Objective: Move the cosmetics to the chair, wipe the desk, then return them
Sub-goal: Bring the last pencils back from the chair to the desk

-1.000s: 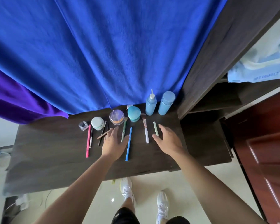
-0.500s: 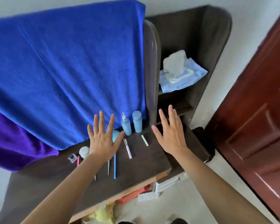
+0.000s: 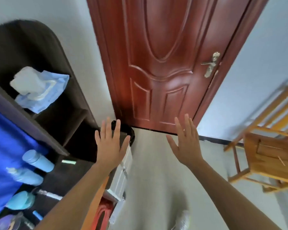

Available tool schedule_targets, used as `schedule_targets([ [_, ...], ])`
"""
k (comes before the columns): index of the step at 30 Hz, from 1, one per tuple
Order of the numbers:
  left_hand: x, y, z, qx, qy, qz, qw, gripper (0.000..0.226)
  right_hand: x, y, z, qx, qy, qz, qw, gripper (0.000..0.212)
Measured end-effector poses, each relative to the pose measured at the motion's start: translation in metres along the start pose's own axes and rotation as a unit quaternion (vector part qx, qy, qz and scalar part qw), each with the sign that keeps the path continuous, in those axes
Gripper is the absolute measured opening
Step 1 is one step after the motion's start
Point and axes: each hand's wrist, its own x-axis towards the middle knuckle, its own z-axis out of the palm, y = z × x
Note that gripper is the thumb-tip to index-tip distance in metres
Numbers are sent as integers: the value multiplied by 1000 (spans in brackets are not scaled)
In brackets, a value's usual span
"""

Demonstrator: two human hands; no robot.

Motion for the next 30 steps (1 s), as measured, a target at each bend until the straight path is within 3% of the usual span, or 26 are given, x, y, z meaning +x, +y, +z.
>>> schedule_targets([
  [7,53,216,48,-48,-5,182,982,70,-62,167,-83,-20,75,176,981,71],
  [16,57,511,119,-108,-75,299,945,71,-145,389,-179,-75,56,354,931,73],
  [22,65,605,166,-108,-128,345,924,71,-151,484,-207,-74,21,417,905,81],
  [30,133,688,267,-90,-197,357,909,74,-117,603,-176,-71,-51,472,877,79],
])
